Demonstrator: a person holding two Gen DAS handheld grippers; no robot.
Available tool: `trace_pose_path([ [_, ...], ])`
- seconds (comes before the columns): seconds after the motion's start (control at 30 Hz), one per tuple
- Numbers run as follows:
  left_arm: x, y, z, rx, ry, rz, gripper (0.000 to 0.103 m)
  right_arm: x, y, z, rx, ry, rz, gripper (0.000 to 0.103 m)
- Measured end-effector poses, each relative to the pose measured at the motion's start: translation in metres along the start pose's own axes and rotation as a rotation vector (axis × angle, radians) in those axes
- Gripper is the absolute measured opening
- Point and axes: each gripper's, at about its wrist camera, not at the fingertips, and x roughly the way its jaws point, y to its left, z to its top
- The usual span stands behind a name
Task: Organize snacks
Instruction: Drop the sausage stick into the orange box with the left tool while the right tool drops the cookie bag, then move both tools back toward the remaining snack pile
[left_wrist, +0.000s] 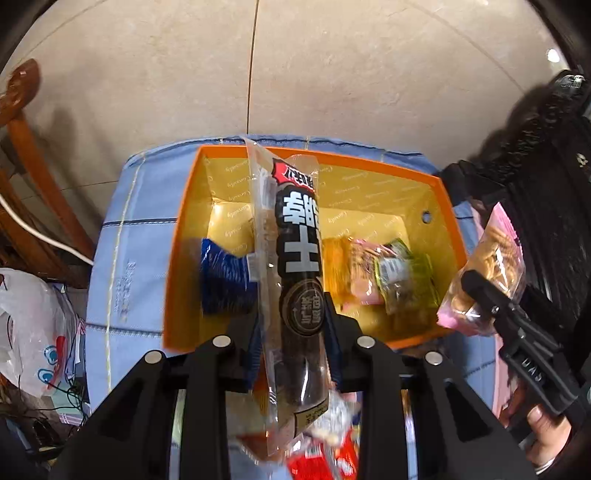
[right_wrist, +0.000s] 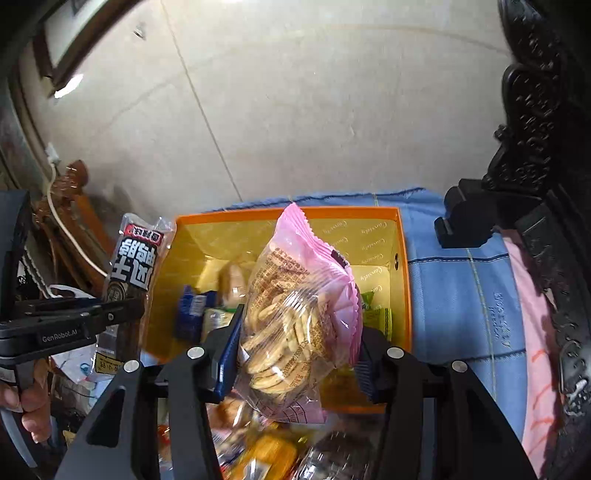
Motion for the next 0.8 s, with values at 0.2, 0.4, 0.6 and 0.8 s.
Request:
trace_pose_path([
  [0.2,0.02,0.005,0.006,-0.021,-0.04,0.077,0.092,0.028,-0.01,0.001,0.04,0.01,-0.087,0.076],
  [0.4,-0.001,0.019,-0.021,0.039,-0.086,0.138,0.093,-0.003,-0.018,-0.032,0.078,-0.032,-0.123,0.097],
  [0.6,-0.002,0.06,-0.083,-0.069,0.013,0.122,0.093,-0.039,-0.019,-0.093,0.109,0.015,-0.144,0.099],
  [0.8,0.008,0.089,-0.149,-0.18,0.123,0.118,0.093,-0.06,-0.015,-0.159,0.146,0.123,-0.13,0.099],
])
